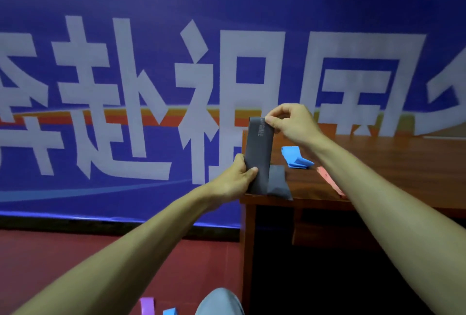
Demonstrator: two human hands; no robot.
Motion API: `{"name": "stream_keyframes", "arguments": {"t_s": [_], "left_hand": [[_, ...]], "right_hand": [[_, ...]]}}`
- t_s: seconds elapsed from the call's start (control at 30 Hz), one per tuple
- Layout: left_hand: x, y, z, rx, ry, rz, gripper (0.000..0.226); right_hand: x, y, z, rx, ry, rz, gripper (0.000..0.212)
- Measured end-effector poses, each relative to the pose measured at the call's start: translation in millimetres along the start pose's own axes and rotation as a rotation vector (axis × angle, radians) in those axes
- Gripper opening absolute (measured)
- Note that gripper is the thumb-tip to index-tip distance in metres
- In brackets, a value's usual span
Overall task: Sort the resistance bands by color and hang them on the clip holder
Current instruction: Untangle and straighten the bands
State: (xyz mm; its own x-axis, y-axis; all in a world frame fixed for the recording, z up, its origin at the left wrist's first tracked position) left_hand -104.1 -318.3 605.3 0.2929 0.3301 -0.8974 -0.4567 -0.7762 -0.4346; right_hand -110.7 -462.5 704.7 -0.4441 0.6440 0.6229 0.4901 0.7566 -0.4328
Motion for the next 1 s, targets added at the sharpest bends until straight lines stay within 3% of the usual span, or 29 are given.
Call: {"name": "stream_keyframes", "arguments": {"t_s": [0.1, 0.2, 0.4, 0.53, 0.7, 0.87, 1.0], "left_hand": [[-0.6, 20.4, -23.5, 0.016, -0.08, 0.02, 0.026], [-4.9, 36.3, -42.3, 0.046, -0.1, -0.008, 0.016], [5.6, 44.0, -67.2, 0.061, -0.154, -0.132, 0.023], [10.0, 41.6, -71.9, 0.027, -0.256, 0.033, 0.031], [10.0, 37.7, -71.5, 0.071, -0.208, 0.032, 0.015], [8.2, 29.9, -69.1, 0.114, -0.264, 0.152, 0.017], [13.0, 25.6, -72.8, 0.079, -0.314, 0.094, 0.018]], "right_hand": [[-33.2, -12.3, -7.2, 0.008, 0.048, 0.056, 0.008], [-69.3, -16.8, -15.8, 0.03, 0.09, 0.12, 0.009], [-113.8, -9.1, -22.8, 0.087, 0.167, 0.183, 0.006], [-127.4, -0.5, -25.4, 0.108, 0.204, 0.166, 0.003], [-136.0, 3.1, -28.4, 0.125, 0.236, 0.159, 0.005], [-139.7, 9.2, -29.2, 0.166, 0.269, 0.198, 0.008], [-145.2, 13.4, -25.6, 0.186, 0.341, 0.178, 0.008]]}}
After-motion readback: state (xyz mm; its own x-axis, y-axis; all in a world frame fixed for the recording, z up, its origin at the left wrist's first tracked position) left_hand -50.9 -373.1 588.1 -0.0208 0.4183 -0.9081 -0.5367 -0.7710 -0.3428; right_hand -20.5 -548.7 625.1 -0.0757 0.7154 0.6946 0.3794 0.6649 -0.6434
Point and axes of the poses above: each hand's wrist, its own z-axis away from the middle knuckle, its own y-axis out of the palm, x = y × z, the point moved 5 cm from there along -z, towards the middle knuckle, and after that the axes turned 6 degrees about -y, right-handed, at the moved point
